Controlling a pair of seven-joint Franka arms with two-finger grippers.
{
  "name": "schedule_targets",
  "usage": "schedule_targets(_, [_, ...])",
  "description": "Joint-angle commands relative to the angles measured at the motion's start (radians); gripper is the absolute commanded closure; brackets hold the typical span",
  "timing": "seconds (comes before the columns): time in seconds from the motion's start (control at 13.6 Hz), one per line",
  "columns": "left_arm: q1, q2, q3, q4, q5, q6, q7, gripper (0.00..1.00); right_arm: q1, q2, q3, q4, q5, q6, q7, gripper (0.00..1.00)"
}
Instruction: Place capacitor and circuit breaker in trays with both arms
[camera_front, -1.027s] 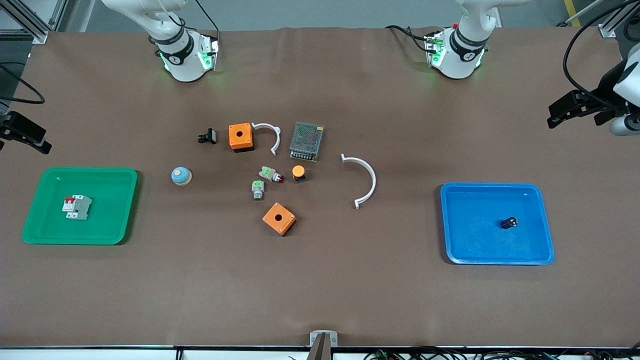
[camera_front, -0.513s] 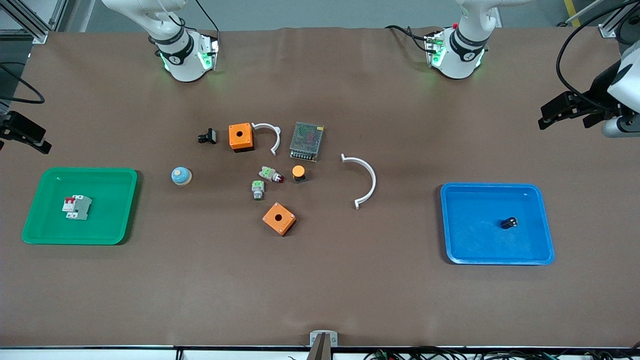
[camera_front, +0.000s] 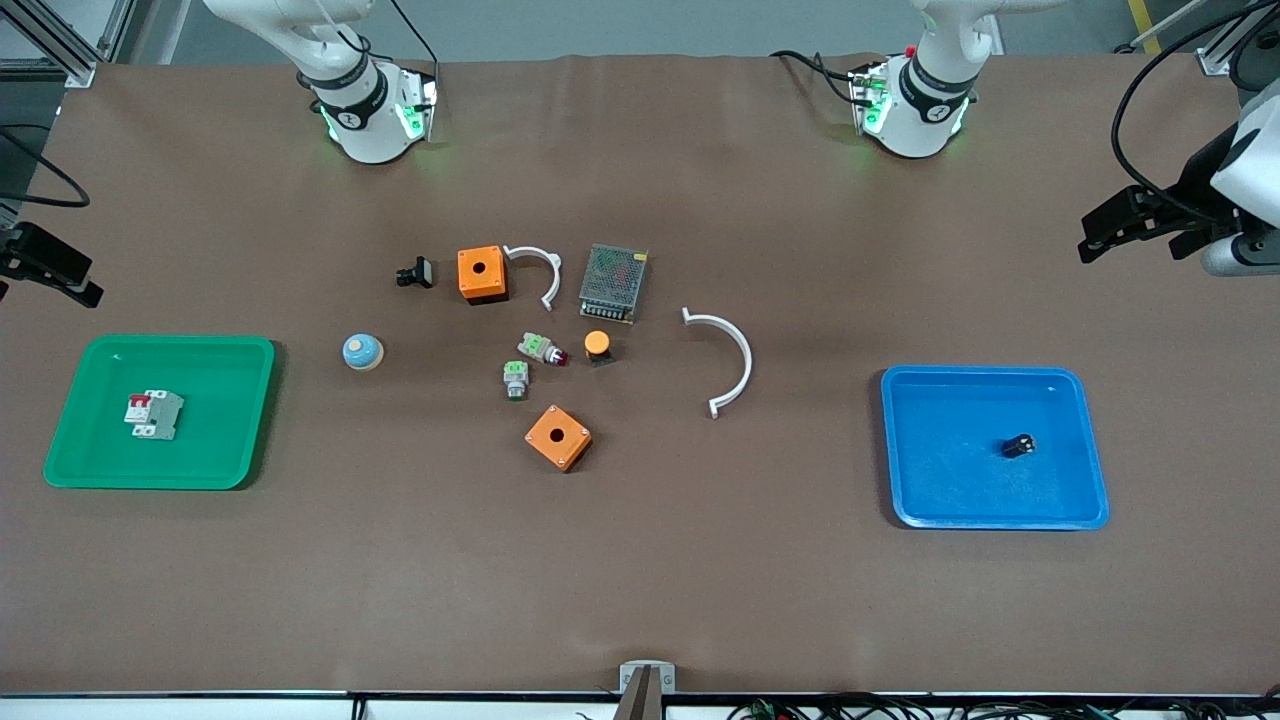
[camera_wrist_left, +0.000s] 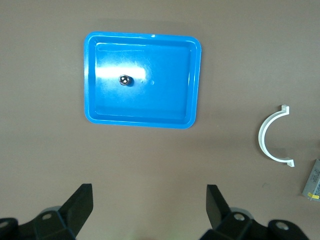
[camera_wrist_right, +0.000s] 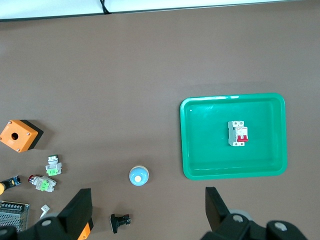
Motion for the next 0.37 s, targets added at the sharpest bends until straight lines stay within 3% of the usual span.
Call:
schedule_targets(0.0, [-0.003,-0.006,-0.001,0.009,0.024,-0.001,0.011,0.00,-0.002,-0.001,0.005,0.015,-0.002,-0.015,0.012,0.00])
schedule_targets(0.29, [-0.008,-0.003,-0.004,0.024,0.031,-0.001,0.005,0.00,-0.002,-0.001,0.005,0.015,-0.002,-0.015,0.012,0.00])
